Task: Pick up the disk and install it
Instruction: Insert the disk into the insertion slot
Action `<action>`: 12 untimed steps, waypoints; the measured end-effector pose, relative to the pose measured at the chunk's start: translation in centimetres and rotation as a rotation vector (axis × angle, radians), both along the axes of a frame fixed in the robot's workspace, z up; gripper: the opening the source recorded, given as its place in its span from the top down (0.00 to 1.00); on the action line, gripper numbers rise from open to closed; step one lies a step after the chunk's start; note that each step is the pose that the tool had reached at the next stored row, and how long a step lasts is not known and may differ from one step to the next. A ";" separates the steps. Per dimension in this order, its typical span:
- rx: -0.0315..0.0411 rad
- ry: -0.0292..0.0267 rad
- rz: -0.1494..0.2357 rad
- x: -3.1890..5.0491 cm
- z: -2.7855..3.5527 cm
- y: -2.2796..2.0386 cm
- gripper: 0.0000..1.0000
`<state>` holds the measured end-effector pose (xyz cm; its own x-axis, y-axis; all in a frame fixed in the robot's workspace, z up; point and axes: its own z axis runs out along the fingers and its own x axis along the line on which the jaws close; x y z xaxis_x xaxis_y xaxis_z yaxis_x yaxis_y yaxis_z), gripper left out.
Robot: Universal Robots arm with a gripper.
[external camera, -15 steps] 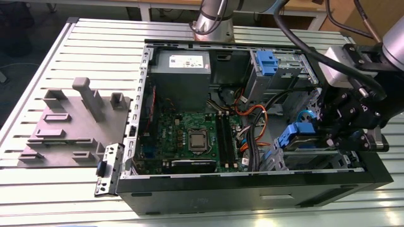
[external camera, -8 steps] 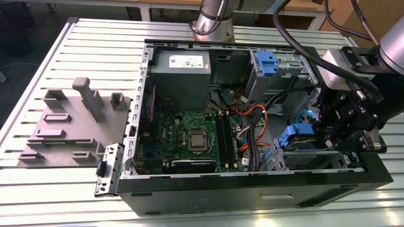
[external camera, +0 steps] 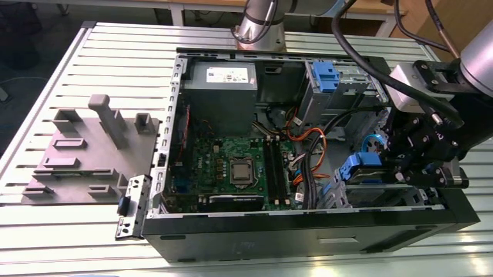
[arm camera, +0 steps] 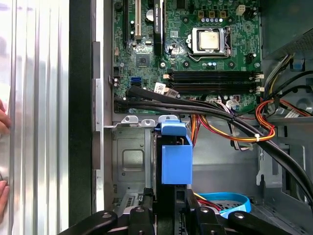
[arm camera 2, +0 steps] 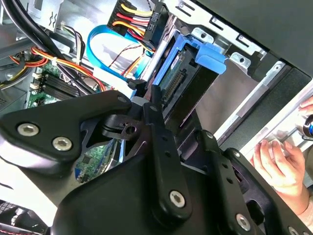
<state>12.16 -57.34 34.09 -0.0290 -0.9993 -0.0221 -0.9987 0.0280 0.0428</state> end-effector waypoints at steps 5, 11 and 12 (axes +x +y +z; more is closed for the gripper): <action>0.0000 0.0000 0.000 0.00 -0.01 0.00 0.64; 0.0003 -0.0002 0.000 0.00 -0.05 0.01 0.58; 0.0014 -0.0012 0.000 0.00 -0.16 0.00 0.58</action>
<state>12.16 -57.33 33.94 -0.0289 -0.9993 -0.0235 -0.9987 0.0279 0.0416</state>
